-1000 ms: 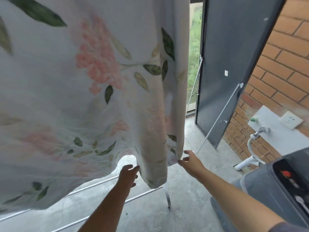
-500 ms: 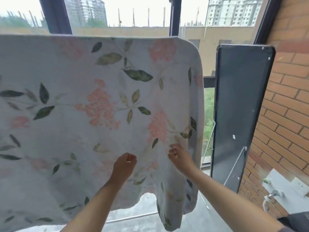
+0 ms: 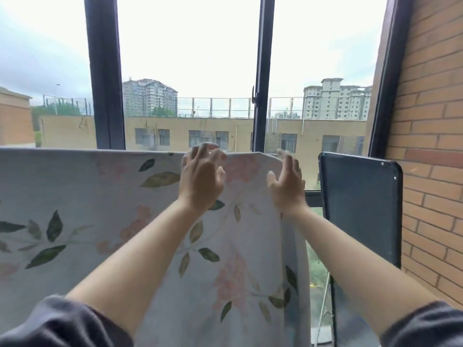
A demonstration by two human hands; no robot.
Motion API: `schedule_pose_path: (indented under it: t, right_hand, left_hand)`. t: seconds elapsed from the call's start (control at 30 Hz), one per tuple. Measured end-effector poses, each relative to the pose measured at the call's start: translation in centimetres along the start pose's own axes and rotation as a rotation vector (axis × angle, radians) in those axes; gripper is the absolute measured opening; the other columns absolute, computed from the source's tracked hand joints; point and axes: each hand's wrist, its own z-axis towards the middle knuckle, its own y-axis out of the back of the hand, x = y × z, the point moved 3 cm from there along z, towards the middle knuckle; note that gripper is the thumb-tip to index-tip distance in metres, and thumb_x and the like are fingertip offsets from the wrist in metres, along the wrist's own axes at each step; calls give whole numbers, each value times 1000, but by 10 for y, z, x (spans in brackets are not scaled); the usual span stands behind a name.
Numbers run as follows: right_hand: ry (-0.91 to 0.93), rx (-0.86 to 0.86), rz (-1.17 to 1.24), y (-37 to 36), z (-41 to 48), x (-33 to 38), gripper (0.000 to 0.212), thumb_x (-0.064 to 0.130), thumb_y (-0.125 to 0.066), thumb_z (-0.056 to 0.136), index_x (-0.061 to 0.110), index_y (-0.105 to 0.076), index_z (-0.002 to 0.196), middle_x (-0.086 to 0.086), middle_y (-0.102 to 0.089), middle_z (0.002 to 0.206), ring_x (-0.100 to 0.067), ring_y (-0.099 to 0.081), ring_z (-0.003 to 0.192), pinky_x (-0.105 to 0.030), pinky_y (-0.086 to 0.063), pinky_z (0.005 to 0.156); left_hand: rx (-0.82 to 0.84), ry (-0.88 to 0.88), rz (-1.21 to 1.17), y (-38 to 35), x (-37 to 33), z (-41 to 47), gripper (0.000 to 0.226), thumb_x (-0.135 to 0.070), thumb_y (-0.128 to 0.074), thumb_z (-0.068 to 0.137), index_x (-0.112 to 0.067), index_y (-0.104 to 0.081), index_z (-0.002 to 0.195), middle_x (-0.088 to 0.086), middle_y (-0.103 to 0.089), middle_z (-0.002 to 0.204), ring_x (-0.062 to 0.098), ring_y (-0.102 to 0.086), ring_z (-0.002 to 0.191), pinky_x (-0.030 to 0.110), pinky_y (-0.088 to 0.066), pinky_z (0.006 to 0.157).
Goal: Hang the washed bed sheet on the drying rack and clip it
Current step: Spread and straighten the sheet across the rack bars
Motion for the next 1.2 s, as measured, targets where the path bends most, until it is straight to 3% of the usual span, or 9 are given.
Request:
schedule_pose_path:
  t: [0.1, 0.23, 0.37, 0.5, 0.6, 0.73, 0.9, 1.07, 1.2]
  right_hand:
    - [-75, 83, 130, -4, 24, -20, 41, 26, -39, 99, 18, -41, 139, -4, -45, 142, -23, -41, 130, -43, -31, 109]
    - [-168, 143, 363, 1, 40, -47, 29, 23, -37, 102, 18, -64, 113, -2, -66, 110, -21, -58, 109, -34, -47, 95]
    - [-193, 192, 519, 6, 39, -70, 25, 20, -46, 100, 25, -66, 87, 3, -68, 86, -18, -62, 88, -32, -52, 78]
    - [-217, 84, 541, 10, 45, -76, 24, 11, -55, 94, 22, -66, 76, 1, -67, 76, -15, -60, 74, -27, -53, 66]
    - [-219, 144, 556, 12, 48, -77, 20, 14, -57, 94, 19, -67, 78, 1, -66, 78, -13, -58, 74, -23, -52, 66]
    - [-269, 390, 603, 10, 32, -95, 29, 27, -44, 100, 13, -67, 89, -4, -64, 80, -18, -58, 75, -35, -48, 72]
    - [-115, 473, 322, 18, 6, -125, 25, 12, -54, 96, 19, -72, 79, 9, -67, 70, -7, -56, 66, -25, -45, 66]
    - [-66, 122, 43, 66, 32, -121, 22, 7, -54, 90, 15, -72, 80, 1, -67, 71, -8, -53, 66, -10, -38, 55]
    - [-44, 155, -141, 79, 38, -120, 24, 11, -51, 92, 18, -66, 74, -1, -61, 67, -21, -53, 68, -27, -38, 57]
  left_hand:
    - [100, 32, 47, -22, -5, 23, 37, -20, -52, 90, -19, -51, 127, 1, -53, 128, 21, -45, 122, 48, -22, 112]
    - [50, 44, 121, -42, 2, 24, 28, -32, -39, 98, -23, -58, 116, 0, -61, 114, 22, -50, 108, 36, -19, 100]
    - [-6, 28, 130, -46, 5, 23, 25, -30, -44, 97, -23, -61, 114, -1, -63, 108, 22, -50, 104, 33, -18, 93]
    - [-20, 27, 130, -46, 3, 22, 22, -27, -48, 95, -22, -62, 111, 0, -63, 105, 23, -50, 104, 34, -19, 93]
    - [-26, 38, 133, -44, 4, 22, 20, -25, -49, 95, -22, -62, 109, 0, -63, 104, 23, -50, 103, 35, -20, 95]
    - [-7, 48, 124, -41, 3, 21, 22, -29, -47, 96, -21, -62, 109, -1, -63, 105, 22, -50, 104, 35, -21, 95]
    - [19, 58, 132, -40, 2, 22, 25, -31, -43, 97, -22, -61, 111, -1, -62, 107, 22, -50, 105, 36, -22, 96]
    - [22, 61, 140, -40, -2, 22, 23, -26, -43, 96, -22, -61, 110, -1, -62, 107, 22, -50, 104, 36, -21, 95]
    - [30, 57, 133, -43, -9, 22, 23, -21, -44, 95, -22, -61, 110, 0, -62, 105, 22, -49, 102, 36, -21, 94]
